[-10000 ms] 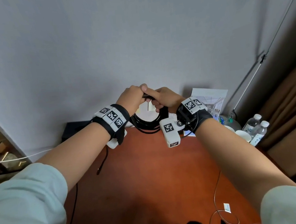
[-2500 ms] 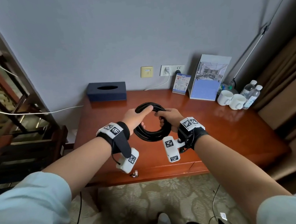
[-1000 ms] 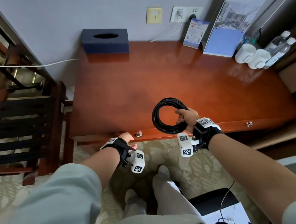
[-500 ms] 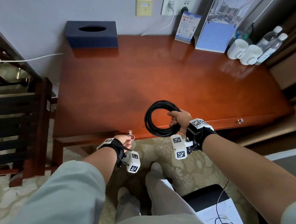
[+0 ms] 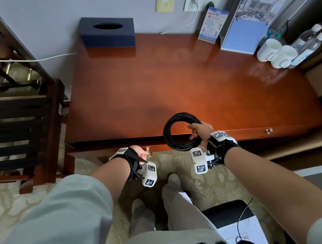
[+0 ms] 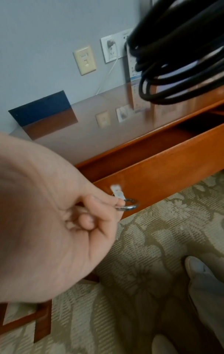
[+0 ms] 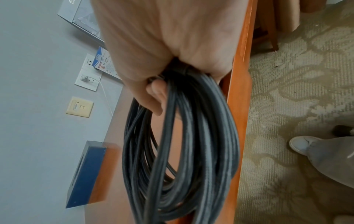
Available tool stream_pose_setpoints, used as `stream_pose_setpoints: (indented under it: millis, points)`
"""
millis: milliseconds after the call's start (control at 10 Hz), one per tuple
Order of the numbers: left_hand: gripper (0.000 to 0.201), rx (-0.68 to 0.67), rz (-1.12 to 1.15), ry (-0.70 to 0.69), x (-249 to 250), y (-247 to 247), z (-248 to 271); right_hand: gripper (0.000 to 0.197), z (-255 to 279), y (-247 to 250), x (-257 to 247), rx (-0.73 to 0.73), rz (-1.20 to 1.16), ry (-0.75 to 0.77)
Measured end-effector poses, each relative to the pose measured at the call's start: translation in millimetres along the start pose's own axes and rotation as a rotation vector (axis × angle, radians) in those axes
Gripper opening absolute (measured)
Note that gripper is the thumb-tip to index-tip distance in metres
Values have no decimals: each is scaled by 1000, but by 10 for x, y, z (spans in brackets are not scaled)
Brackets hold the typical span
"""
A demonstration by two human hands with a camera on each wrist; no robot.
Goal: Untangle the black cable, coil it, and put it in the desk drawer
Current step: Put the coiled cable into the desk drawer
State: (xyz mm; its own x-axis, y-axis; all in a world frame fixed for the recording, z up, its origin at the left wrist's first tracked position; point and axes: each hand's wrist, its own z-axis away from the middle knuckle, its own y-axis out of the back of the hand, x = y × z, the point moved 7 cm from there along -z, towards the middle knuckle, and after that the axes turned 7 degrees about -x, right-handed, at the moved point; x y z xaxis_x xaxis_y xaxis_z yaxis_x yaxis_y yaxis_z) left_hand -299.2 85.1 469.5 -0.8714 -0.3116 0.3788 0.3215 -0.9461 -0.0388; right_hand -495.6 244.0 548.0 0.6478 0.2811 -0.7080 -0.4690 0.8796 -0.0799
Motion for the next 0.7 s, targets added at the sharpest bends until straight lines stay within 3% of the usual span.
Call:
stream_pose_setpoints:
  millis: [300,400,500,600,700]
  points:
    - [30,-59,-172,57,-256,-108,174,9,-15,-64,133,8,159,28]
    - [37,-142,-189,126,-348,-173,138,9,-26,-60,206,21,194,18]
    - [38,-312,-184,230,-513,-275,101,8,-46,-46,291,26,219,5]
    - [37,-278,-110,252,-708,-246,22,8,-93,-39,379,30,264,-7]
    - [34,-337,7,298,-899,-294,88,8,-122,-52,440,27,310,-21]
